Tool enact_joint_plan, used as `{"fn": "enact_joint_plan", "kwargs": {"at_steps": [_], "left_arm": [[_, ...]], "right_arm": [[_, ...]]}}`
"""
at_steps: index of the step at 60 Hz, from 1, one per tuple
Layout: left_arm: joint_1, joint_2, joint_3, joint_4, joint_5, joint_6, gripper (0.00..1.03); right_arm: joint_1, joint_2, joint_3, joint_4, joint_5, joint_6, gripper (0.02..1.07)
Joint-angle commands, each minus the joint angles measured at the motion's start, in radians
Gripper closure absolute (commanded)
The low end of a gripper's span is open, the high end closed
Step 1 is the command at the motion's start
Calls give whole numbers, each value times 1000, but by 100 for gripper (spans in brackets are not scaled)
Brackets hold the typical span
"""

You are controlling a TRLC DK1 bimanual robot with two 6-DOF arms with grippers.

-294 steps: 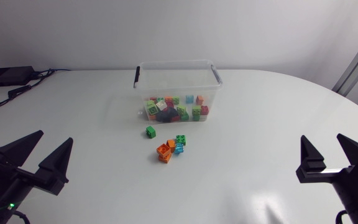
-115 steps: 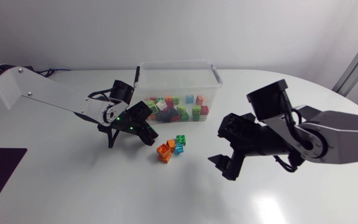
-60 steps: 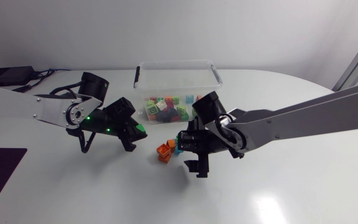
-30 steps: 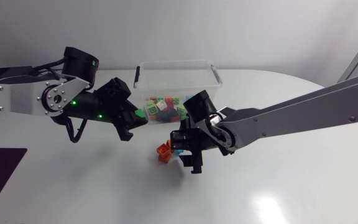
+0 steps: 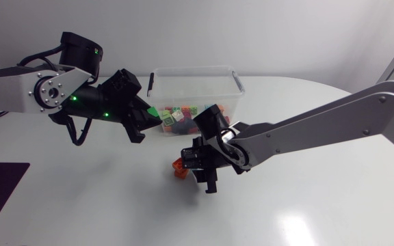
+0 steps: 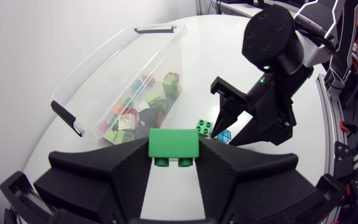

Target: Place the duplo bricks in the container

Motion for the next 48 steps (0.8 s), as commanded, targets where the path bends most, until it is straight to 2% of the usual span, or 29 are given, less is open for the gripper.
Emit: {"fn": "enact_joint_plan", "kwargs": {"at_steps": [1, 14, 20, 31, 48], "left_arm": [[-3, -20, 29, -7, 8, 12, 64], [-4, 1, 61, -4, 8, 9, 64], [-4, 17, 92, -9, 8, 6, 64], [-15, 35, 124, -16, 7, 3, 64], [-49, 112, 228, -16, -7, -17, 64]], "right_arm": [[0, 29, 9, 12, 8, -29, 35], [-8, 41, -1, 26, 8, -35, 37], [-9, 37, -7, 24, 8, -49, 58], [-23, 18, -22, 14, 8, -68, 81], [-67, -134, -44, -48, 11, -80, 81]]}}
